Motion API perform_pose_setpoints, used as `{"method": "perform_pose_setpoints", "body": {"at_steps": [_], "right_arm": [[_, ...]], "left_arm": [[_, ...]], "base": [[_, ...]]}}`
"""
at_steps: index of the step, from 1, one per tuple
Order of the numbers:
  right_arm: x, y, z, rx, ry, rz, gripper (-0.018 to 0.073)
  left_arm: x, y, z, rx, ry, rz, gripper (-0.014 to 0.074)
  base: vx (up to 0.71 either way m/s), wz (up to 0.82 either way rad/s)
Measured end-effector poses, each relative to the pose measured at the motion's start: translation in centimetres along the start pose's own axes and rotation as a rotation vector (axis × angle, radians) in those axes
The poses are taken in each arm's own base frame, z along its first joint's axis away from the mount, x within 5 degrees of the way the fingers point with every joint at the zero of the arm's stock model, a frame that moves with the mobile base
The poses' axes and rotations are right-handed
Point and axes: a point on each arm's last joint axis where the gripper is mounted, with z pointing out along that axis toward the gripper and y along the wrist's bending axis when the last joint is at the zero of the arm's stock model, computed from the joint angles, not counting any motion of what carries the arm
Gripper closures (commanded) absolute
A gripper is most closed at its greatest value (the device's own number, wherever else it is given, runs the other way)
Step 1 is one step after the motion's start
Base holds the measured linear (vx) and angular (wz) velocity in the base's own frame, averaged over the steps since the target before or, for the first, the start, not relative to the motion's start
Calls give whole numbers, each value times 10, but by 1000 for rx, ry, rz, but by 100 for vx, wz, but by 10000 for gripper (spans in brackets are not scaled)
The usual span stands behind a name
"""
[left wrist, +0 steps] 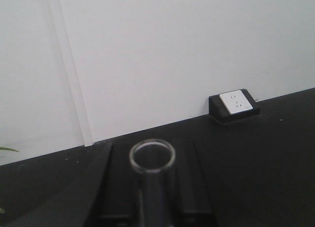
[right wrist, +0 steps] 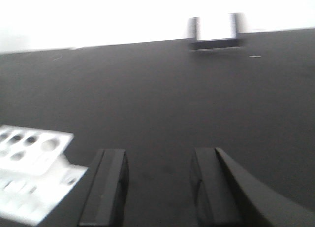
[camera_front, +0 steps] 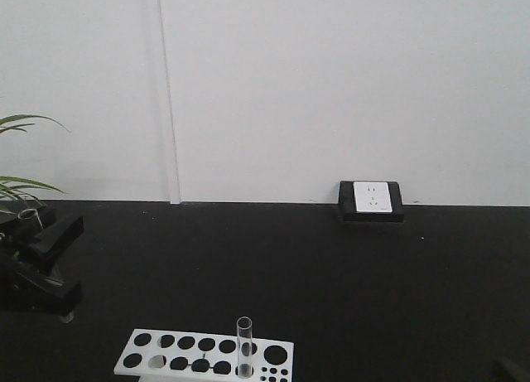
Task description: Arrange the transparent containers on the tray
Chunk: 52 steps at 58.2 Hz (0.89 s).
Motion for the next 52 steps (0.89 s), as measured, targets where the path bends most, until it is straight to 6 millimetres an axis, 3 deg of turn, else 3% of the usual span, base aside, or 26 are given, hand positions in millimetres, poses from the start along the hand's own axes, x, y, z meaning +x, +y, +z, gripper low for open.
{"method": "perform_pose_setpoints", "body": {"at_steps": [15,31,43,52], "right_arm": [[27,50,49,-215,36,-238,179],[59,99,117,-253,61,-304,179],[59,123,162,-248,66,-245,143],[53,136,179,-277,49,-263,97]], "left_arm": [[2,1,0,-7,27,-1,538],[3,1,0,-8,29,-3,538],[3,1,0,-8,29,-4,538],[3,1,0,-8,29,-4,538]], "base": [[0,0],[0,0],[0,0],[0,0]]}}
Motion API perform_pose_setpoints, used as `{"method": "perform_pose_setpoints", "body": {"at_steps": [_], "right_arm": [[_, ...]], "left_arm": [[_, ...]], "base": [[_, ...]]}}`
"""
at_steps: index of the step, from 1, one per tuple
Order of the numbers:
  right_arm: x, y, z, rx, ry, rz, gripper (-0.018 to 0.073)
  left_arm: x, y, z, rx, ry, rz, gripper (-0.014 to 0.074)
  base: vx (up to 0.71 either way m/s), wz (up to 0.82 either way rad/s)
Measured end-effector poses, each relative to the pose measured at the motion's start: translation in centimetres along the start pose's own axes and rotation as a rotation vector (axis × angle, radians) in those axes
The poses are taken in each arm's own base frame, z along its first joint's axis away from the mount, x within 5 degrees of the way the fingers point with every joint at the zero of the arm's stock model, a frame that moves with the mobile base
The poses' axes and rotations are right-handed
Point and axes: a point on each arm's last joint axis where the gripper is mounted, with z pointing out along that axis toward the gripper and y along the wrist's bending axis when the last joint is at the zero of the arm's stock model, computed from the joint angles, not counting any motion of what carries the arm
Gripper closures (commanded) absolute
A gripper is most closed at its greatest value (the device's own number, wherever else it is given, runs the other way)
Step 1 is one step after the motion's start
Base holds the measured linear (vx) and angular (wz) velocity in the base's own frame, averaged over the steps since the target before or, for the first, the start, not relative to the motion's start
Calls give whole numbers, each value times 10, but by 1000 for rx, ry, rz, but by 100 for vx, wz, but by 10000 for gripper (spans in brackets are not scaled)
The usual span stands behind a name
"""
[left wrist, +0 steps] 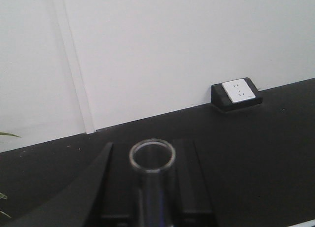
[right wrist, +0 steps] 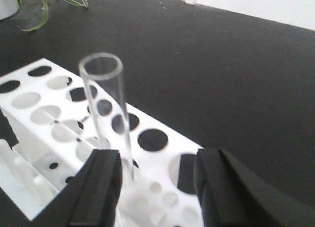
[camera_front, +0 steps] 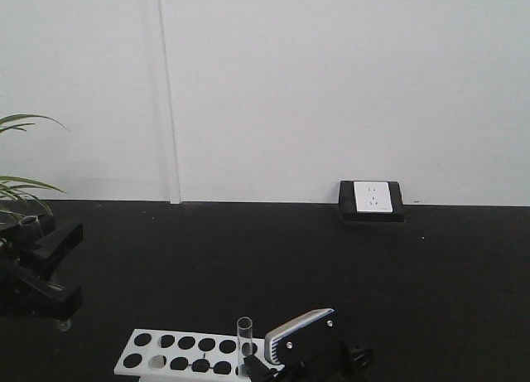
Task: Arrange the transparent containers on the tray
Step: 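Lower the right gripper onto the other clear test tube and grasp it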
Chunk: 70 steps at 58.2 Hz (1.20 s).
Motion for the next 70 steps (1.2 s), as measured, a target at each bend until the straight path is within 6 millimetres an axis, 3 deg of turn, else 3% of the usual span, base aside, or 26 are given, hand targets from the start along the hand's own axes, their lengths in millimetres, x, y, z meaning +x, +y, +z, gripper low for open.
{"method": "perform_pose_setpoints", "body": {"at_steps": [30,44,70], "right_arm": [[-13,9,24,-43,-30,-27,88],[-9,13,40,-52,-16,-28,90],[-10,14,44,-53,-19,-24,267]], "left_arm": [[0,0,0,0,0,0,538],[0,0,0,0,0,0,538],[0,0,0,0,1,0,538]], "base": [[0,0],[0,0],[0,0]]}}
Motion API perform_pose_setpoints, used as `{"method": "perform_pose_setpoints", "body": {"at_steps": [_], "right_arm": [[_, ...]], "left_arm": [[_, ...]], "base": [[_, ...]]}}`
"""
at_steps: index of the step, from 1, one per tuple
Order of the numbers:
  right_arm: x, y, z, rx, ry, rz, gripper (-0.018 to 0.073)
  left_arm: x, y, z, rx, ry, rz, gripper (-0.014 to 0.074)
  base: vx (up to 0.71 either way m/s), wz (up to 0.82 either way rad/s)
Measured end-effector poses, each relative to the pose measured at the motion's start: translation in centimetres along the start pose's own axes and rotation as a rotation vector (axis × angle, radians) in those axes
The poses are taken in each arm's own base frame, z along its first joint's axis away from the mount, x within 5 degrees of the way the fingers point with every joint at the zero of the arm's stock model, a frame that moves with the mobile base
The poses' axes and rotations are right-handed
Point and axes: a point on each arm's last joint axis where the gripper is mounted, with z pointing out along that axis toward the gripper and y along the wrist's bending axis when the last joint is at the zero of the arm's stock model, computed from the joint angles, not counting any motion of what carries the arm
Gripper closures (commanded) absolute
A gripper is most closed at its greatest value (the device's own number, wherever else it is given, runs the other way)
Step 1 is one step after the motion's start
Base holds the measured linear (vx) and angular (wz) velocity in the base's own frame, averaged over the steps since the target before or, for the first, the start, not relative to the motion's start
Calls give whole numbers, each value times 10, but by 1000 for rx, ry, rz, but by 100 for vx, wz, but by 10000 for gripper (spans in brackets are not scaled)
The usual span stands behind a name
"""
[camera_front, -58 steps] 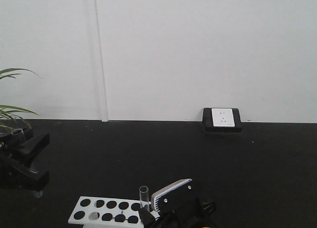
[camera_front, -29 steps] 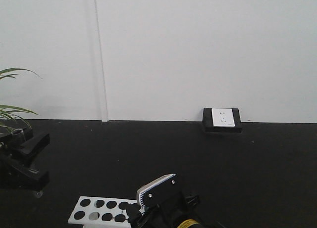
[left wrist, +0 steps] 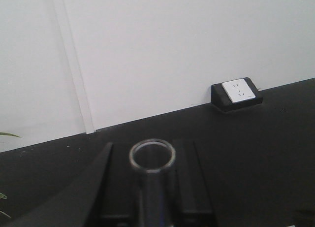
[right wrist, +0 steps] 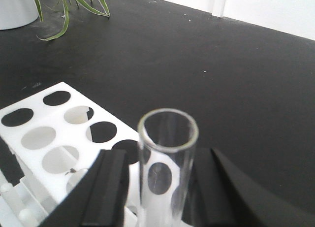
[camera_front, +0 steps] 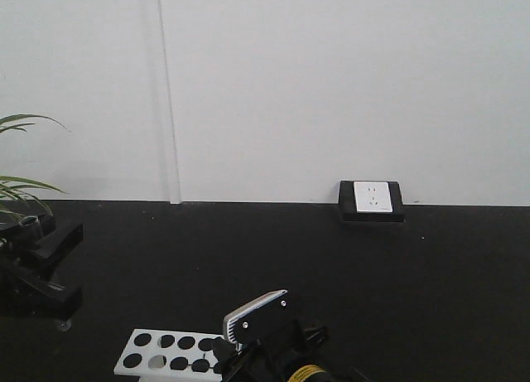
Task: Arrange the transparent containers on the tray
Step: 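Lower the right gripper onto the other clear test tube and grasp it, then lift the test tube out of the rack with the right gripper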
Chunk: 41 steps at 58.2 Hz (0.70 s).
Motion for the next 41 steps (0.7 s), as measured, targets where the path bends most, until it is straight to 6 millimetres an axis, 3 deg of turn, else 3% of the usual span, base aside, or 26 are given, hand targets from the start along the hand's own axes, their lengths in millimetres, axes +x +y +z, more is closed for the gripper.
{"method": "perform_pose_setpoints", "body": {"at_steps": [22,41], "right_arm": [[-2,0,-2,-2,0,-1,439],[-53,-8,-37,14,-110,44,453]], "left_arm": [[0,0,0,0,0,0,538],[3,0,2,-1,14,-1,538]], "base": [[0,0],[0,0]]}}
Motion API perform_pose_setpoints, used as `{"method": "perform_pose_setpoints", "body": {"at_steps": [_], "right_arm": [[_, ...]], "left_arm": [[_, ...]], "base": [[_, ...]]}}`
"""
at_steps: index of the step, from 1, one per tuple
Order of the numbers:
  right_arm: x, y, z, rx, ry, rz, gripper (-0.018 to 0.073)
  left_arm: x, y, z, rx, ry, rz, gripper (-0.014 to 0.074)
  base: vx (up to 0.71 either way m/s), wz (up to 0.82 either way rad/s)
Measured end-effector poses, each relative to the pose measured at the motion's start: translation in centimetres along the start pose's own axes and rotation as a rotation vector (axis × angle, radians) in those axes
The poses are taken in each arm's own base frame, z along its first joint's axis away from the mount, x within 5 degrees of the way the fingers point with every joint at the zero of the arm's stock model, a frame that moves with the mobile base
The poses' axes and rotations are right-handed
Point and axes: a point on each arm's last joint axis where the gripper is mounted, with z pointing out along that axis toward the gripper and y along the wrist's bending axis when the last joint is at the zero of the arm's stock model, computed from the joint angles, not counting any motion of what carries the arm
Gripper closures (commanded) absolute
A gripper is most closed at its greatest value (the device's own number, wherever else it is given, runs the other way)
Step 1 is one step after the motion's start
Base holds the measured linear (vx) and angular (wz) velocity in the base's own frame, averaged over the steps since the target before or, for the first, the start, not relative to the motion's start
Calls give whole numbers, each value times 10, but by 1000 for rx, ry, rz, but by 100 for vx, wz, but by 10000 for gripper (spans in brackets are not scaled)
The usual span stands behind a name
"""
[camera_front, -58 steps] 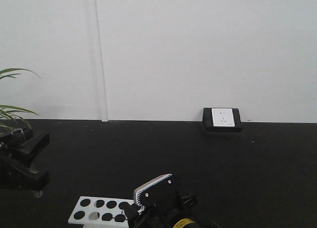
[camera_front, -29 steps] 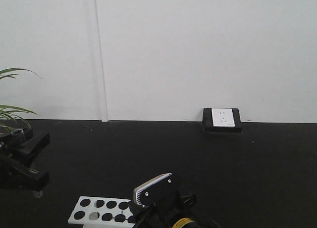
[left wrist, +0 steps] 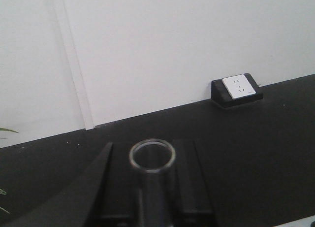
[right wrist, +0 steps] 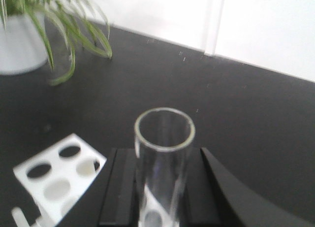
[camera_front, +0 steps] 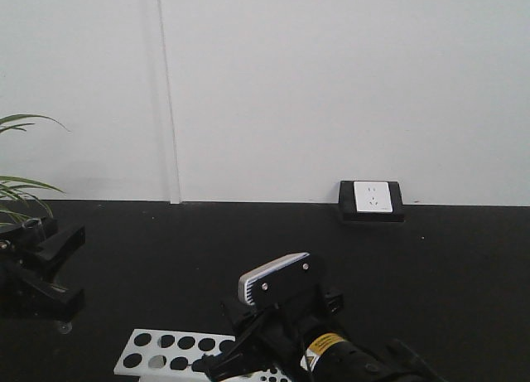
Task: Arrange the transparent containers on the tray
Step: 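Lift the test tube out of the rack with the right gripper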
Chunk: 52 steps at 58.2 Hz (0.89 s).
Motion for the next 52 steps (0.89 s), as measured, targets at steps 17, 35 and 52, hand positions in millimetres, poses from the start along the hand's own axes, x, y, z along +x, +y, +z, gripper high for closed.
{"method": "perform_pose_setpoints", "body": {"at_steps": [17,35,52], "right_arm": [[-41,-7,-29,33,-102,92,452],[-99,-3,-53,-20,-153,29,449],[-131,-56,-127,23,-77,27,442]], "left_arm": [[0,0,0,0,0,0,538],[0,0,0,0,-1,0,538],[-21,-1,-27,-10,-81,7,534]], "base": [[0,0],[0,0],[0,0]]}}
